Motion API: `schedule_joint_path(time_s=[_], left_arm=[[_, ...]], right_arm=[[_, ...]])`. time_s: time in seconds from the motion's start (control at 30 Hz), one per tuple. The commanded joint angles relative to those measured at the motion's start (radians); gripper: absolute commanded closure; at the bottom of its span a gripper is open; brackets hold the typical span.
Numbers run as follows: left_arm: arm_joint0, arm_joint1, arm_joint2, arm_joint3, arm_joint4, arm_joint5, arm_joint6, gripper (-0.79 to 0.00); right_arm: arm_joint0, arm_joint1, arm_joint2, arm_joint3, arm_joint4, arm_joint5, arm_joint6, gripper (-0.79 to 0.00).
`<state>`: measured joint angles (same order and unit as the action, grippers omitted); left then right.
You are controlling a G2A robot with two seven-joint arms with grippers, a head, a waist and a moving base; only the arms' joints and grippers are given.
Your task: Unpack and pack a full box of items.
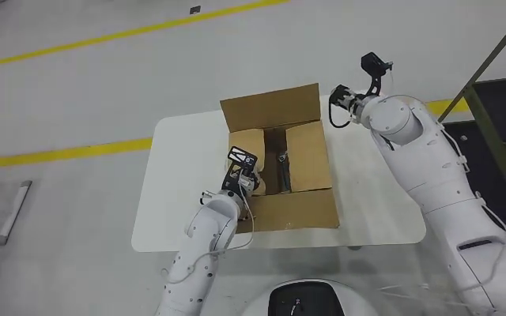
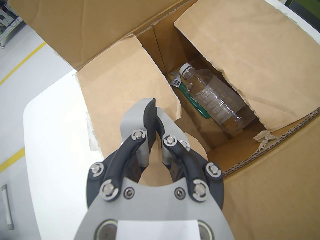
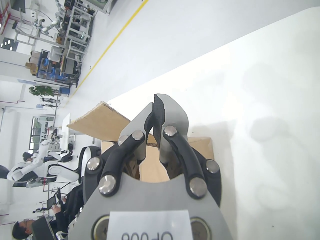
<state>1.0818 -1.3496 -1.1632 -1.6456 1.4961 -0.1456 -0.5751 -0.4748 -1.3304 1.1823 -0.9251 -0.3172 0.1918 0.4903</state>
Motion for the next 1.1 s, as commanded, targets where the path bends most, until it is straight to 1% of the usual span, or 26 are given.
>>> schedule_joint_path(time_s=[0.0, 0.27, 0.43, 0.6, 0.7, 0.87, 0.93, 0.97, 1.0, 1.03, 1.07], left_arm=[[0.002, 0.000, -0.003, -0.002, 0.002, -0.002, 0.004, 0.000], [0.001, 0.001, -0.010, 0.001, 0.000, -0.010, 0.002, 0.000], [-0.001, 0.001, -0.011, 0.002, -0.002, -0.014, 0.000, 0.000], [-0.003, 0.001, -0.012, 0.004, -0.007, -0.017, -0.005, 0.000], [-0.003, 0.001, -0.012, 0.004, -0.005, -0.019, -0.006, 0.000], [0.002, 0.001, -0.013, -0.003, 0.003, -0.017, 0.001, 0.000], [0.005, 0.001, -0.015, -0.007, 0.007, -0.012, 0.007, -0.006], [0.006, 0.001, -0.016, -0.009, 0.005, -0.011, 0.007, -0.169], [0.008, 0.001, -0.017, -0.013, 0.003, -0.011, 0.007, -0.197], [0.009, 0.002, -0.018, -0.017, 0.003, -0.011, 0.007, -0.296], [0.011, 0.002, -0.020, -0.022, 0.007, -0.009, 0.008, -0.619]], right_arm=[[0.010, -0.003, 0.000, 0.027, 0.033, -0.031, 0.020, 0.000], [0.036, -0.003, 0.018, 0.122, 0.108, -0.144, 0.111, 0.000], [0.037, 0.004, 0.027, 0.135, 0.116, -0.196, 0.165, 0.000], [0.034, 0.009, 0.036, 0.132, 0.128, -0.221, 0.192, 0.000], [0.031, 0.011, 0.043, 0.129, 0.129, -0.226, 0.177, 0.000], [0.031, 0.011, 0.054, 0.118, 0.129, -0.191, 0.092, 0.000], [0.028, 0.010, 0.052, 0.095, 0.125, -0.201, 0.066, 0.000], [0.023, 0.011, 0.051, 0.083, 0.116, -0.207, 0.052, 0.000], [0.017, 0.012, 0.050, 0.069, 0.099, -0.212, 0.034, 0.000], [0.011, 0.014, 0.048, 0.051, 0.084, -0.219, 0.019, 0.000], [0.002, 0.015, 0.048, 0.032, 0.069, -0.226, 0.006, 0.000]])
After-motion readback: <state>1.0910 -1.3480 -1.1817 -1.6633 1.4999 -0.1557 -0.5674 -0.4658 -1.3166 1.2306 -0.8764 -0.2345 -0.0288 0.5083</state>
